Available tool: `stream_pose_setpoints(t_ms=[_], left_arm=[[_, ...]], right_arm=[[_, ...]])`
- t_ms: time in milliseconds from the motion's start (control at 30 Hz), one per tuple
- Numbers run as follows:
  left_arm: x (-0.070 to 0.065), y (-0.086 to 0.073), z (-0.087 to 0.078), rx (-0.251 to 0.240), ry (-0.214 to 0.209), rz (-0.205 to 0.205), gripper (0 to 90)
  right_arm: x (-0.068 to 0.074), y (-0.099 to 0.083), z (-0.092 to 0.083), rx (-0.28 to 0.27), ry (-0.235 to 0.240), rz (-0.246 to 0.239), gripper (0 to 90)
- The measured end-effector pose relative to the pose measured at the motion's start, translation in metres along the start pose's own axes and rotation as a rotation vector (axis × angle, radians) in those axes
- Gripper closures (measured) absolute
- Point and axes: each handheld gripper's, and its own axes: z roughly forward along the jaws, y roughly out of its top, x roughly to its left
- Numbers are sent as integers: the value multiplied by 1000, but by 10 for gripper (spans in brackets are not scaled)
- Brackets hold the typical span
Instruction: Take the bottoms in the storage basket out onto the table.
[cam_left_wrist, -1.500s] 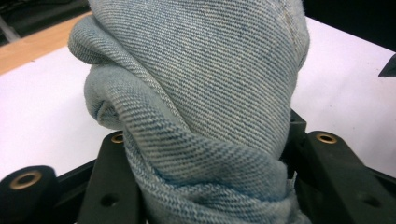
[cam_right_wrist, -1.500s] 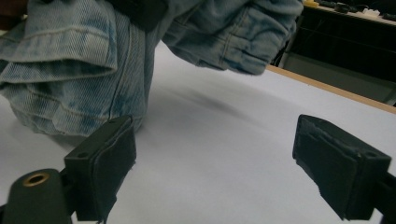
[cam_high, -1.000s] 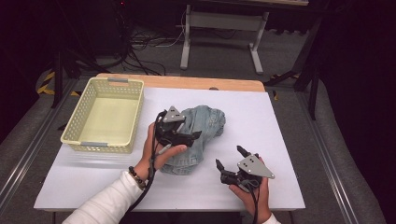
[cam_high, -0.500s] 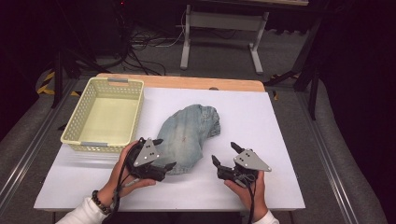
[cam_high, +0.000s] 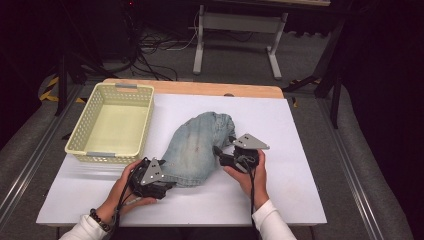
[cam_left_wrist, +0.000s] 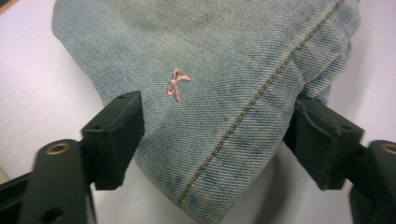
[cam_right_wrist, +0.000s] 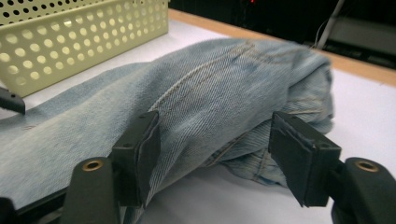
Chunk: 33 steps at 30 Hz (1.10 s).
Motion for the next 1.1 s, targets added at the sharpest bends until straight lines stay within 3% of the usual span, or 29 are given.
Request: stream_pose_setpoints(t_ms=[133, 200, 233, 300, 333, 367, 400, 433, 533, 633, 867, 933, 1100], left_arm=[[5, -3, 2, 19, -31, -12, 356], [8, -5, 3, 44, -22, -13, 426], [9, -6, 4, 41, -37, -33, 447], [11, -7, 5, 38, -51, -57, 478], [11, -7, 5, 38, -51, -57, 504], [12, -7, 5, 35, -62, -60, 504], [12, -7, 6, 37, -67, -61, 568], [13, -7, 6, 38, -78, -69, 568], [13, -5, 7, 40, -111, -66, 736], [10, -4, 7, 47, -82, -47, 849], [10, 2, -9, 7, -54, -14, 865], [10, 5, -20, -25, -38, -4, 866], [9, 10, -44, -98, 3, -9, 866]], right_arm=[[0, -5, 13, 47, 18, 28, 361], [-1, -9, 16, 66, 15, 31, 375], [-1, -12, 17, 71, 14, 42, 398], [-4, -17, 19, 73, 60, 84, 470], [-4, -17, 19, 73, 60, 84, 470], [-5, -19, 20, 74, 69, 95, 499], [-5, -20, 21, 74, 85, 95, 590], [-5, -20, 21, 74, 85, 95, 590], [-2, -20, 20, 58, 98, 62, 763], [-1, -18, 16, 42, 93, 34, 863], [-5, -9, -7, -15, 62, -26, 888], [-4, -3, -17, -43, 41, -53, 889], [-3, 9, -42, -119, 18, -63, 900]])
